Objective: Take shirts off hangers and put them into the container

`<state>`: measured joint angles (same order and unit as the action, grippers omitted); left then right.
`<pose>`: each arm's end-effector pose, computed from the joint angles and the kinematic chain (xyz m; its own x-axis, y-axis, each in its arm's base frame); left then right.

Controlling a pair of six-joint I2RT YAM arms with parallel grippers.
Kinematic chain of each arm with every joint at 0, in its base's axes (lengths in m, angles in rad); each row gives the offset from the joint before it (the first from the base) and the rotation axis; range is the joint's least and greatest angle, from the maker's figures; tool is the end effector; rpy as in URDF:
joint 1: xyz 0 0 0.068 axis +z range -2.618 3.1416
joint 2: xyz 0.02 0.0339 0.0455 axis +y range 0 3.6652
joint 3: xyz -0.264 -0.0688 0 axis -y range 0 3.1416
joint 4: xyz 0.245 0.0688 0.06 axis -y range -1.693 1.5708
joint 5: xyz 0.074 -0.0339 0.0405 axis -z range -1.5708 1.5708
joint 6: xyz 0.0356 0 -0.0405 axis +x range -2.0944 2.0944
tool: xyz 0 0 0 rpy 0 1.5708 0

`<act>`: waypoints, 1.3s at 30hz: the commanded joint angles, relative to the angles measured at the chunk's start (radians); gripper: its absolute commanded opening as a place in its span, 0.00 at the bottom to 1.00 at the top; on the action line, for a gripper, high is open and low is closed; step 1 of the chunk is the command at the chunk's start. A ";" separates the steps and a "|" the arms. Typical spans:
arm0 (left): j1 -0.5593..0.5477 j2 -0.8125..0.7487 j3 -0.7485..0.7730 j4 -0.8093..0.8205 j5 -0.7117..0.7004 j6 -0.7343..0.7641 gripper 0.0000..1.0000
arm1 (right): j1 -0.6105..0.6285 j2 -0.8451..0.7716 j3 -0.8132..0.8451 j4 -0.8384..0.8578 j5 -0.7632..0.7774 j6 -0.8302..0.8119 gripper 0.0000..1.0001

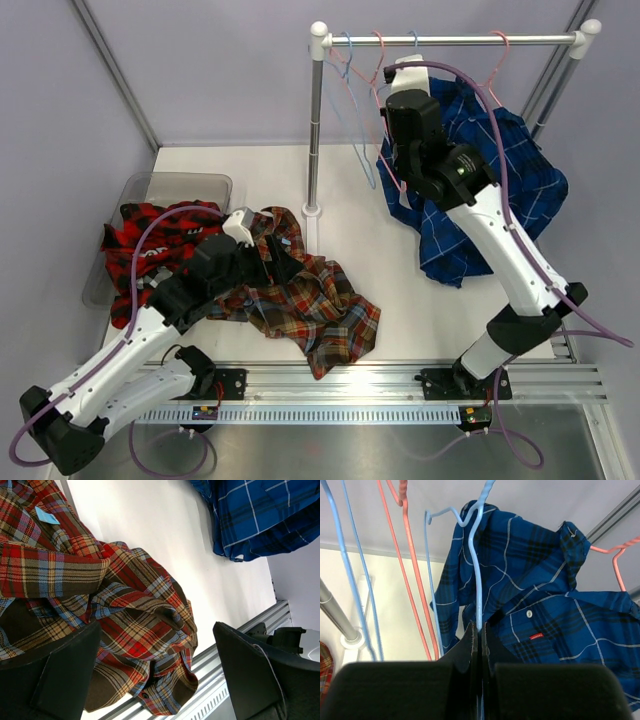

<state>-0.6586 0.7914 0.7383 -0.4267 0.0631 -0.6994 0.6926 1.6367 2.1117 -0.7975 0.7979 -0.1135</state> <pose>0.1405 -0.1116 0.2976 -0.7010 -0.2699 -0.6601 0.2662 0.7596 -0.5933 0.2638 0.1857 0.5110 -0.2510 -0.3110 -0.9166 0.0486 0.9417 -0.3329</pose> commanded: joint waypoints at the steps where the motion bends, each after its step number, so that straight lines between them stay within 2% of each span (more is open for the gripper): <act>1: 0.002 0.005 0.012 0.039 -0.016 -0.008 0.99 | -0.005 -0.073 -0.079 0.001 -0.069 0.073 0.00; 4: 0.004 0.017 0.006 0.042 -0.020 -0.008 0.99 | -0.005 -0.133 -0.101 -0.011 -0.101 0.107 0.00; 5: 0.004 0.025 0.001 0.049 -0.022 -0.009 0.99 | -0.005 -0.144 -0.107 -0.020 -0.109 0.107 0.05; 7: 0.004 0.034 -0.005 0.055 -0.026 -0.011 0.99 | -0.002 -0.182 -0.130 -0.022 -0.123 0.141 0.22; 8: 0.004 0.043 -0.005 0.055 -0.031 -0.011 0.99 | -0.004 -0.193 -0.137 -0.017 -0.129 0.141 0.40; 9: 0.002 0.048 -0.008 0.057 -0.040 -0.011 0.99 | -0.001 -0.205 -0.148 -0.014 -0.131 0.144 0.46; 18: 0.004 0.084 -0.007 0.054 -0.071 -0.003 0.99 | -0.001 -0.291 -0.170 -0.051 -0.109 0.158 0.82; 24: 0.004 0.160 0.029 -0.010 -0.132 0.006 0.99 | 0.013 -0.455 -0.245 -0.063 -0.164 0.235 0.85; 28: 0.004 0.238 0.055 -0.015 -0.131 0.000 0.99 | 0.021 -0.596 -0.318 -0.062 -0.250 0.276 0.85; 29: 0.004 0.297 0.071 -0.038 -0.150 0.009 0.99 | 0.022 -0.613 -0.328 -0.068 -0.264 0.284 0.85; 33: 0.002 0.471 0.222 -0.226 -0.383 0.002 0.99 | 0.022 -0.695 -0.389 -0.062 -0.367 0.324 0.85; 39: 0.002 0.594 0.248 -0.267 -0.491 -0.055 0.99 | 0.022 -0.727 -0.447 -0.057 -0.460 0.344 0.85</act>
<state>-0.6586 1.3518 0.9482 -0.6331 -0.2951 -0.7143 0.7071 0.8883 1.7046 -0.8581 0.4236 0.2001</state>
